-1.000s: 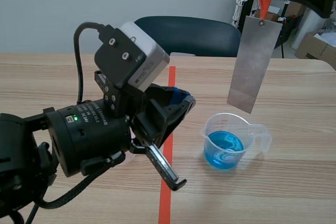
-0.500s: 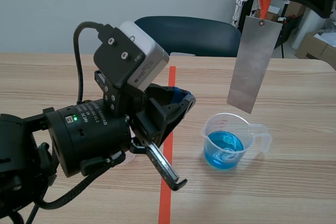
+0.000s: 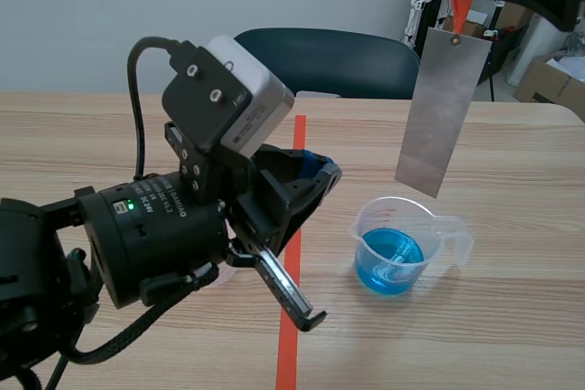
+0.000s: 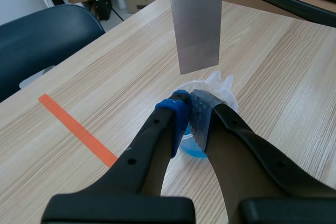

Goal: Do the redox reaction experiment. move the plate over the blue solution

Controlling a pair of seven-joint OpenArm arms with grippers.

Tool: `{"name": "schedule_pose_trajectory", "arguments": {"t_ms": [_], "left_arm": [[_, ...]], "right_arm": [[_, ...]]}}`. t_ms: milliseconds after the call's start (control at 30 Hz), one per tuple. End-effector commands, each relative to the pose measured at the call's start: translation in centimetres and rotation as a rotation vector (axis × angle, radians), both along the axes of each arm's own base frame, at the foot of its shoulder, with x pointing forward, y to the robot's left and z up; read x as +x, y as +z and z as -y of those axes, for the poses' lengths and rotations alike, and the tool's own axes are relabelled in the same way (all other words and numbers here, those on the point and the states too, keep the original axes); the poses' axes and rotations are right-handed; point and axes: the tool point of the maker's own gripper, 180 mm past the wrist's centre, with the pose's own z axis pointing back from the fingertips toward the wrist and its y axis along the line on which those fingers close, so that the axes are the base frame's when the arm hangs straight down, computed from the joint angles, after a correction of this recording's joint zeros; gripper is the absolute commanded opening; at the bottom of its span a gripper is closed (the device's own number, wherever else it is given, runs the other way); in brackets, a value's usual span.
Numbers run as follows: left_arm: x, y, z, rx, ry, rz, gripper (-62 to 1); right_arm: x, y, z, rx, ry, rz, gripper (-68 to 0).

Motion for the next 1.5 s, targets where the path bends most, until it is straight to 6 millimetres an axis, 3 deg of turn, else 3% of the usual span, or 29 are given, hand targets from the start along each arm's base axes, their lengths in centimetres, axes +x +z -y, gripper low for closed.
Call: {"name": "schedule_pose_trajectory", "arguments": {"t_ms": [0,1467], "left_arm": [[-0.16,1.19,0.36,-0.033,-0.008,0.024,-58.4],[-0.17,1.16,0.36,-0.031,-0.009,0.026,-58.4]], "right_arm": [[0.19,1.15,0.04,0.017,-0.003,0.027,-67.6],[0.15,1.33,-0.02,0.034,-0.002,0.033,-67.6]]}}
